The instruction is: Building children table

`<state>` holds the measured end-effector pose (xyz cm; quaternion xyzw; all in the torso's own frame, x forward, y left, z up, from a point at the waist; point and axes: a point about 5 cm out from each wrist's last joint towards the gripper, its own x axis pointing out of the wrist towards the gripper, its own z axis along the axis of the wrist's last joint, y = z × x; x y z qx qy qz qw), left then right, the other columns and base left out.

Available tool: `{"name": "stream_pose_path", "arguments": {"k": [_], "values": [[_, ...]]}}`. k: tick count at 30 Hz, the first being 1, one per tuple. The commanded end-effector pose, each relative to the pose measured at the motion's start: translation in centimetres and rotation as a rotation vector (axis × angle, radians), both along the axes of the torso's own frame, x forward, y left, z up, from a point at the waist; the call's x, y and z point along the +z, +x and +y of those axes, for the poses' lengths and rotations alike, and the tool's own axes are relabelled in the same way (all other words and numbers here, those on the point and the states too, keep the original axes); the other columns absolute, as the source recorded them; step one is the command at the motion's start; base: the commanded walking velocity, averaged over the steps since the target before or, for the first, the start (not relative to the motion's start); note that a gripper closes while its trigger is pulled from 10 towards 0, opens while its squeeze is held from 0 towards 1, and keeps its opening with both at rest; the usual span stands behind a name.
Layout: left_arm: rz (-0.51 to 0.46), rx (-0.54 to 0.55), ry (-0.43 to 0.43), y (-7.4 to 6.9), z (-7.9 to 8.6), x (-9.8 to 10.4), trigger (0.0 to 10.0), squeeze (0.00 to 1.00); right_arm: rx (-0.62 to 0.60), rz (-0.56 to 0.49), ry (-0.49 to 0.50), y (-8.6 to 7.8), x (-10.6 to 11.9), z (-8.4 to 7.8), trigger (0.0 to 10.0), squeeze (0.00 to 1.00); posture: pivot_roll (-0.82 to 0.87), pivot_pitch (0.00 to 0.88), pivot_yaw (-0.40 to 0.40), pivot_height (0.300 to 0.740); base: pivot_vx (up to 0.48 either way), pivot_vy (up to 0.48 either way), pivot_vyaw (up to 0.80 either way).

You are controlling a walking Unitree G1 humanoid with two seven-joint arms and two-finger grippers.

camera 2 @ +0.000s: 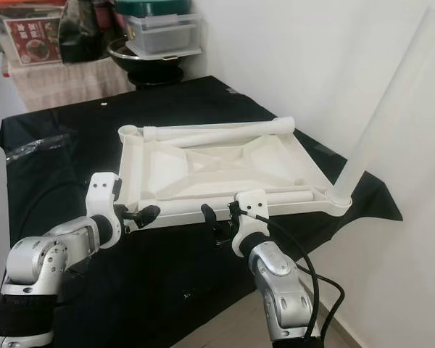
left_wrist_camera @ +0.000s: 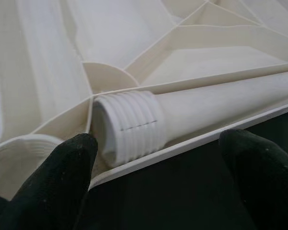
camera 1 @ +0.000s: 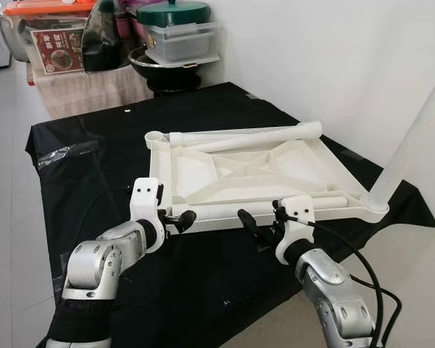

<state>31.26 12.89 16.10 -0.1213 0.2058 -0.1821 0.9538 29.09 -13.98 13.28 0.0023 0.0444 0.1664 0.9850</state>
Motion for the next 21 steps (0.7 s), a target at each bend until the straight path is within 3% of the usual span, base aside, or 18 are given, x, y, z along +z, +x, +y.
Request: {"name": "stream_pose_path", "arguments": {"k": [1,15,21], "values": [[0.001,-0.008,-0.022,0.4,-0.2,0.0,10.0,0.0,0.005,0.004,0.007,-0.2,0.1,0.1,10.0,0.0,-0.09,0.05,-0.04,0.74,0.0,0.0,0.0],[-0.003,-0.002,-0.058,1.6,-0.6,-0.1,10.0,0.0,0.006,0.005,0.007,-0.6,0.2,0.1,10.0,0.0,-0.1,0.066,-0.038,0.74,0.0,0.0,0.0],[0.013,0.011,-0.126,2.2,-0.6,-0.5,10.0,0.0,0.007,0.005,0.006,-0.7,0.4,0.1,10.0,0.0,-0.11,0.074,-0.037,0.74,0.0,0.0,0.0]]}}
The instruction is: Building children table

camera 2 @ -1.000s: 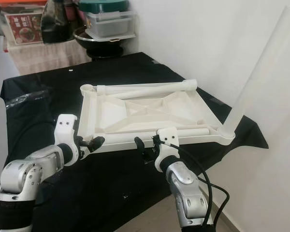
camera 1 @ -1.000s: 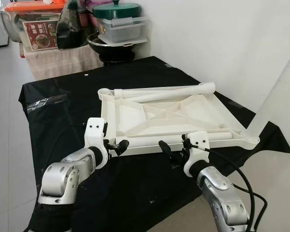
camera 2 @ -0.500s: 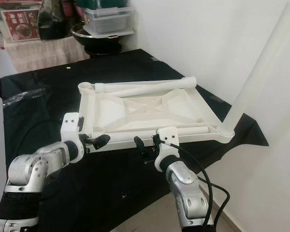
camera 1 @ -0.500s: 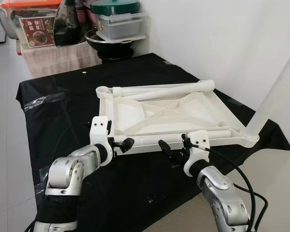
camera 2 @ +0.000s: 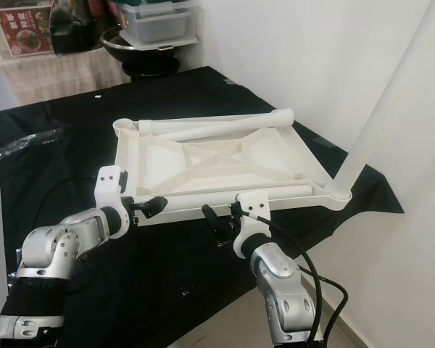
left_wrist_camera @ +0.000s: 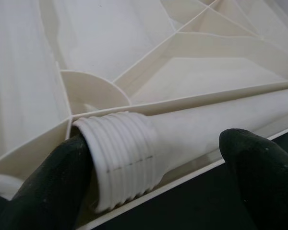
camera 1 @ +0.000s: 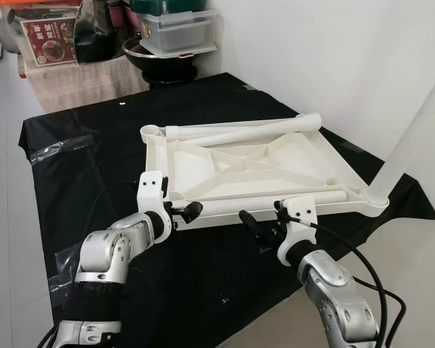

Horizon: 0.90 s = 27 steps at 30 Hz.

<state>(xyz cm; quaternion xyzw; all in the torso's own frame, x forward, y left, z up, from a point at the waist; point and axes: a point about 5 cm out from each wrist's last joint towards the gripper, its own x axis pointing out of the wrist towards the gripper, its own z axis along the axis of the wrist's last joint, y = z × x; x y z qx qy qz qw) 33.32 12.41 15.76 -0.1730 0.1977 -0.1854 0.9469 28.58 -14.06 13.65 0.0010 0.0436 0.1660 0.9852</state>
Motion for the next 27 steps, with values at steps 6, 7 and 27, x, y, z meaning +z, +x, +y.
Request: {"name": "stream_pose_path", "arguments": {"k": [6,7,27], "values": [[0.039,-0.004,-0.128,0.7,-0.5,-0.7,10.0,0.0,0.008,0.007,0.006,-0.3,0.1,0.1,10.0,0.0,-0.11,0.08,-0.037,0.74,0.0,0.0,0.0],[0.047,-0.018,-0.154,0.9,-0.8,-0.8,10.0,0.0,0.009,0.007,0.005,-0.4,0.1,0.1,10.0,0.0,-0.12,0.082,-0.036,0.74,0.0,0.0,0.0],[0.187,-0.158,-0.317,1.1,-2.1,0.0,0.0,0.0,0.007,0.008,0.008,-0.6,0.2,0.2,10.0,0.0,-0.12,0.087,-0.032,0.74,0.0,0.0,0.0]]}}
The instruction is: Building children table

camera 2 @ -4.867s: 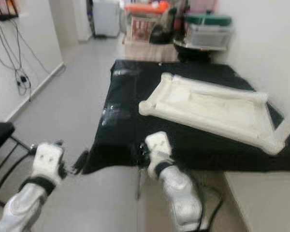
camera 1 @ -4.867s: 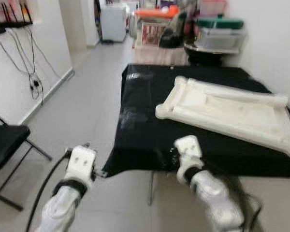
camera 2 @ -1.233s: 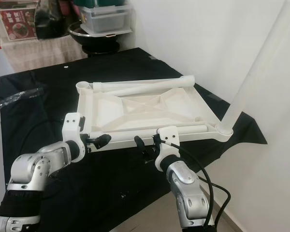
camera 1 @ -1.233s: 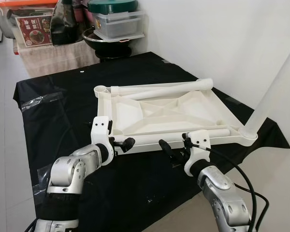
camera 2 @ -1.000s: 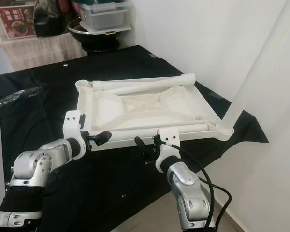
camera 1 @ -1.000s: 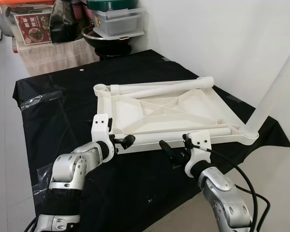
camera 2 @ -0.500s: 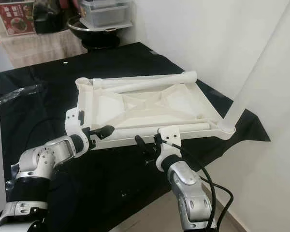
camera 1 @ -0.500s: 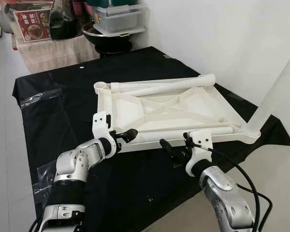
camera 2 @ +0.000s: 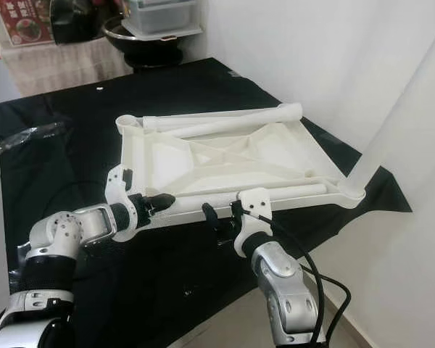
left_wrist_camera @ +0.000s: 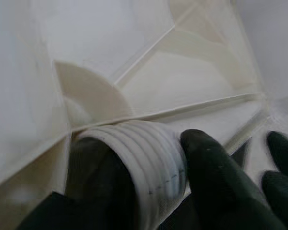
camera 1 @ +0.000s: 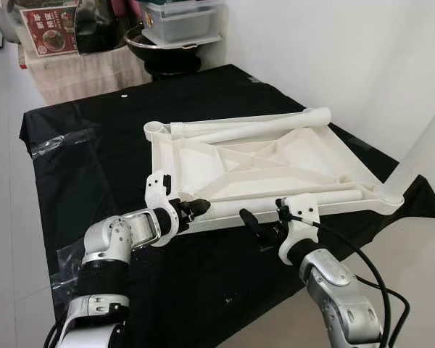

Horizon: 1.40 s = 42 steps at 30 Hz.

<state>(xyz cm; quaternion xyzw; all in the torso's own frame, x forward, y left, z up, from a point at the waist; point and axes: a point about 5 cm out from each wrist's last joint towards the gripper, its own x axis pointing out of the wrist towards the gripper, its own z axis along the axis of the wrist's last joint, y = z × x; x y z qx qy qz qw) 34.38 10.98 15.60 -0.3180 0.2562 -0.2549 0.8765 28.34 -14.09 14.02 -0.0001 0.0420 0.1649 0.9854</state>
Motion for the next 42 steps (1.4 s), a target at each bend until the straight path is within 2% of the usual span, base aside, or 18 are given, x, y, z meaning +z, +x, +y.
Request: {"name": "stream_pose_path", "arguments": {"k": [1,5,11,16,19,24,25,28,29,32,33,34,37,40,41,42], "values": [[0.015,-0.04,-0.016,0.0,-0.6,0.2,0.0,0.0,0.008,0.011,0.011,-0.3,-0.1,0.2,10.0,0.0,-0.12,0.087,-0.032,0.74,0.0,0.0,0.0],[0.021,-0.042,-0.023,0.2,-0.4,0.3,0.0,0.0,0.008,0.011,0.012,-0.3,-0.1,0.3,10.0,0.0,-0.11,0.083,-0.031,0.74,0.0,0.0,0.0],[-0.017,-0.009,-0.057,0.4,0.5,1.6,0.0,0.0,0.006,0.008,0.024,-0.2,-0.1,0.4,10.0,0.0,-0.11,0.073,-0.029,0.74,0.0,0.0,0.0],[-0.121,0.061,-0.058,0.7,2.6,3.6,0.0,0.0,-0.022,-0.01,0.081,0.0,0.4,0.0,10.0,0.0,-0.1,0.064,-0.028,0.74,0.0,0.0,0.0],[-0.159,0.078,-0.058,0.7,3.2,4.3,0.0,0.0,-0.029,-0.018,0.109,0.1,0.6,-0.2,10.0,0.0,-0.1,0.065,-0.026,0.74,0.0,0.0,0.0],[-0.298,0.143,-0.094,0.3,6.4,7.6,0.0,0.0,-0.012,-0.076,0.317,0.7,2.9,-0.8,10.0,0.0,-0.09,0.067,-0.027,0.74,0.0,0.0,0.0],[-0.298,0.143,-0.094,0.3,6.4,7.6,0.0,0.0,-0.012,-0.076,0.317,0.7,2.9,-0.8,10.0,0.0,-0.09,0.067,-0.027,0.74,0.0,0.0,0.0],[-0.387,0.141,-0.118,-0.6,7.6,9.2,0.0,0.0,0.047,-0.116,0.456,0.8,4.7,-0.9,10.0,0.0,-0.09,0.066,-0.031,0.74,0.0,0.0,0.0],[-0.387,0.141,-0.118,-0.6,7.6,9.2,0.0,0.0,0.047,-0.116,0.456,0.8,4.7,-0.9,10.0,0.0,-0.09,0.066,-0.031,0.74,0.0,0.0,0.0],[-0.461,0.116,-0.169,-1.6,8.0,10.2,0.0,0.0,0.156,-0.148,0.64,0.6,6.4,-0.4,10.0,0.0,-0.08,0.064,-0.037,0.74,0.0,0.0,0.0],[-0.461,0.116,-0.169,-1.6,8.0,10.2,0.0,0.0,0.156,-0.148,0.64,0.6,6.4,-0.4,10.0,0.0,-0.08,0.064,-0.037,0.74,0.0,0.0,0.0],[-0.49,0.106,-0.239,-2.2,8.1,10.6,0.0,0.0,0.237,-0.161,0.77,0.5,7.4,0.1,10.0,0.0,-0.08,0.064,-0.042,0.74,0.0,0.0,0.0],[-0.498,0.103,-0.265,-2.5,8.1,10.7,0.0,0.0,0.267,-0.163,0.815,0.5,7.8,0.2,10.0,0.0,-0.08,0.064,-0.042,0.74,0.0,0.0,0.0],[-0.534,0.109,-0.319,-3.2,8.5,10.9,0.0,0.0,0.362,-0.135,0.88,0.4,8.4,1.8,10.0,0.0,-0.07,0.063,-0.052,0.74,0.0,0.0,0.0],[-0.555,0.121,-0.365,-3.5,8.7,11.1,0.0,0.0,0.405,-0.117,0.918,0.4,8.5,2.6,10.0,0.0,-0.06,0.062,-0.056,0.74,0.0,0.0,0.0],[-0.555,0.121,-0.365,-3.5,8.7,11.1,0.0,0.0,0.405,-0.117,0.918,0.4,8.5,2.6,10.0,0.0,-0.06,0.062,-0.056,0.74,0.0,0.0,0.0]]}}
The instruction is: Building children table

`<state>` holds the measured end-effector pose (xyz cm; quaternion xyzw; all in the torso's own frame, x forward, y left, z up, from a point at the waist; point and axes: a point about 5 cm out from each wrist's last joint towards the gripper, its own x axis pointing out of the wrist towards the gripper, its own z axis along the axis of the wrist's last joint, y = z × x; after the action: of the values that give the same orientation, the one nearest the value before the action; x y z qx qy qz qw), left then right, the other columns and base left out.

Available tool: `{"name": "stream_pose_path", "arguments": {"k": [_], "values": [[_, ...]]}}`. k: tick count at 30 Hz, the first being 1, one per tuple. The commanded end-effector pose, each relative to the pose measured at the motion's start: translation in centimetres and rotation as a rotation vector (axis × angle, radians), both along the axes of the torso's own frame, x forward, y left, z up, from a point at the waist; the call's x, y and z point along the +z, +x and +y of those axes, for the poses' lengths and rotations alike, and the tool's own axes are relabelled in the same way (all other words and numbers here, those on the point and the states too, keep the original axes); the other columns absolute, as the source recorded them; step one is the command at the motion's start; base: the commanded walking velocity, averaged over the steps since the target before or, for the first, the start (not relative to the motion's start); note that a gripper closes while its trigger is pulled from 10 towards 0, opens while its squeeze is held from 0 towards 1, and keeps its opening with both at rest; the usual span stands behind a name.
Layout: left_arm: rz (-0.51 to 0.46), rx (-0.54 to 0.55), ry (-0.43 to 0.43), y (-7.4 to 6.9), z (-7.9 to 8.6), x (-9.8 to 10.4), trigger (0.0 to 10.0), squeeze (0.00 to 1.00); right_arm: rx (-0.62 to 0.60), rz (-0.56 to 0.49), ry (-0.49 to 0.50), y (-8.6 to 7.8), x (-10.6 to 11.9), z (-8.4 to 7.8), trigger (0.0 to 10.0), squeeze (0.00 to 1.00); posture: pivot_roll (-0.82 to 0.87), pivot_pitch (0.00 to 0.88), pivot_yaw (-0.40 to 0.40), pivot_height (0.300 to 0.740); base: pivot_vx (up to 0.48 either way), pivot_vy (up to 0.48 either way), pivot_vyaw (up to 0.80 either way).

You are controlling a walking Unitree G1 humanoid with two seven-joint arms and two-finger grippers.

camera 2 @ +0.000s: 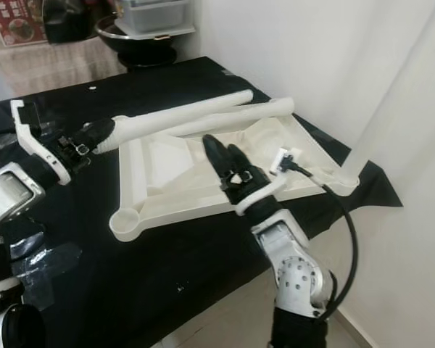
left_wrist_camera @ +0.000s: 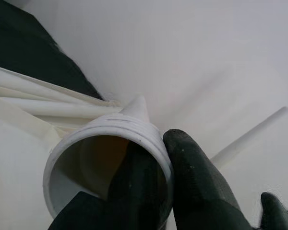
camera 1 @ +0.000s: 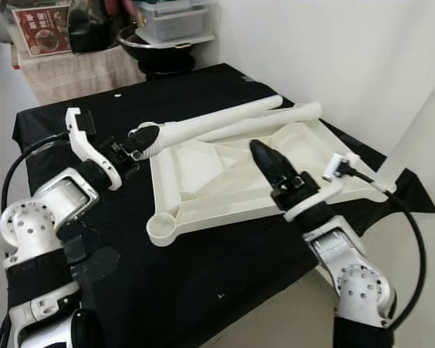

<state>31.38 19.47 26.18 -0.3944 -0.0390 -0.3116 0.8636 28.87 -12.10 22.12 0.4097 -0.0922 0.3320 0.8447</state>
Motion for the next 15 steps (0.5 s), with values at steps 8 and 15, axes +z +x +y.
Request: {"name": "stream_pose_path", "arguments": {"k": [8,15], "values": [[-0.114,-0.106,-0.232,-2.1,-0.9,0.1,0.0,0.0,0.241,0.011,0.146,0.2,0.7,4.3,10.0,0.0,-0.04,0.06,-0.055,0.74,0.0,0.0,0.0],[-0.108,-0.209,-0.288,-3.5,-2.6,-0.8,0.0,0.0,0.3,-0.034,0.205,1.2,2.4,5.5,10.0,0.0,-0.02,0.062,-0.048,0.74,0.0,0.0,0.0]]}}
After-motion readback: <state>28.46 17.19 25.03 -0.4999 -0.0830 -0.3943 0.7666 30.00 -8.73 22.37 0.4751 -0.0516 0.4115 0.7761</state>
